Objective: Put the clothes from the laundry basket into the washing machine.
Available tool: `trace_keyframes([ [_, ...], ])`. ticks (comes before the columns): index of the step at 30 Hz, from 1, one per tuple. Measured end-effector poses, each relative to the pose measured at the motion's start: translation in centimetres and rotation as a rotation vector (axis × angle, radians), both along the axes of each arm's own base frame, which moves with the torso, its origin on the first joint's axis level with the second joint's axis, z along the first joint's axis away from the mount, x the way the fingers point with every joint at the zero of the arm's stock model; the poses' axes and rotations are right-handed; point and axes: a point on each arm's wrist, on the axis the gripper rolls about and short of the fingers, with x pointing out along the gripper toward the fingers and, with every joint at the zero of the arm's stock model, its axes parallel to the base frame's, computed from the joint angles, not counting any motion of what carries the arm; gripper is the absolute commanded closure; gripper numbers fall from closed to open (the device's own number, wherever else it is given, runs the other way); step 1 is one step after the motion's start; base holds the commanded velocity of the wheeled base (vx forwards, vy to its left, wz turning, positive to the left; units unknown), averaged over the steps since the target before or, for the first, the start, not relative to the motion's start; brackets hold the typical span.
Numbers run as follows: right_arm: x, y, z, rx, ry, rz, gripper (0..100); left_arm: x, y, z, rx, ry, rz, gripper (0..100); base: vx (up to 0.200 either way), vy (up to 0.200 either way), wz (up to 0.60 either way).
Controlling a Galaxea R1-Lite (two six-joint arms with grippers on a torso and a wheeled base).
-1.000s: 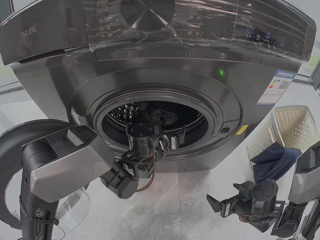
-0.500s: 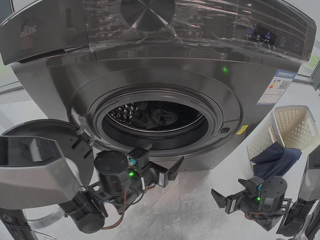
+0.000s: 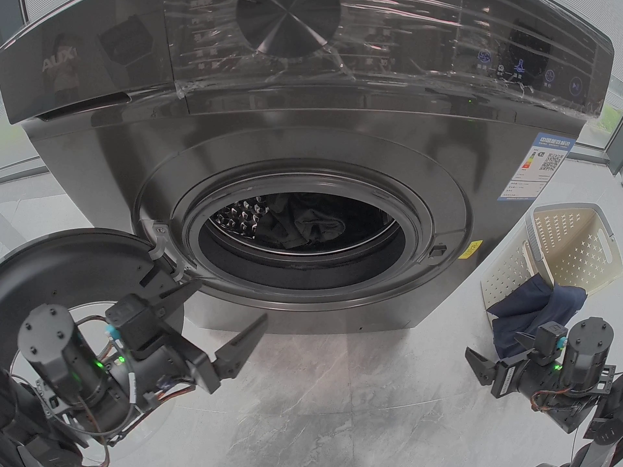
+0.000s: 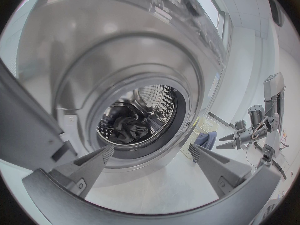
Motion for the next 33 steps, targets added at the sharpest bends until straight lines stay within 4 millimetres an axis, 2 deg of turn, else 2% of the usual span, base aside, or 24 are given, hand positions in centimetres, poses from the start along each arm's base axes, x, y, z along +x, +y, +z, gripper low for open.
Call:
trace_keyframes([
  [7,-1.6,-2.4,1.4,0.017,-0.01,-0.069,0,-2.6,3.4,0.5,-0.014,-0.033,0.05,0,-0.114,0.0,0.0],
  [13,-3.0,-4.1,2.2,0.034,-0.034,-0.123,0,-3.9,5.3,0.9,-0.006,-0.032,0.097,0,-0.2,0.0,0.0],
  [17,-4.1,-5.2,2.6,0.039,-0.046,-0.155,0,-5.0,6.3,0.8,0.026,-0.002,0.11,0,0.0,0.0,0.0],
  [28,-9.1,-8.6,2.3,0.009,-0.088,-0.224,0,-9.1,9.6,0.2,0.064,0.038,0.153,0,-0.164,0.0,0.0],
  [33,-11.9,-9.7,1.2,-0.024,-0.125,-0.224,0,-11.2,11.2,-0.5,0.064,0.04,0.189,0,0.0,0.0,0.0],
])
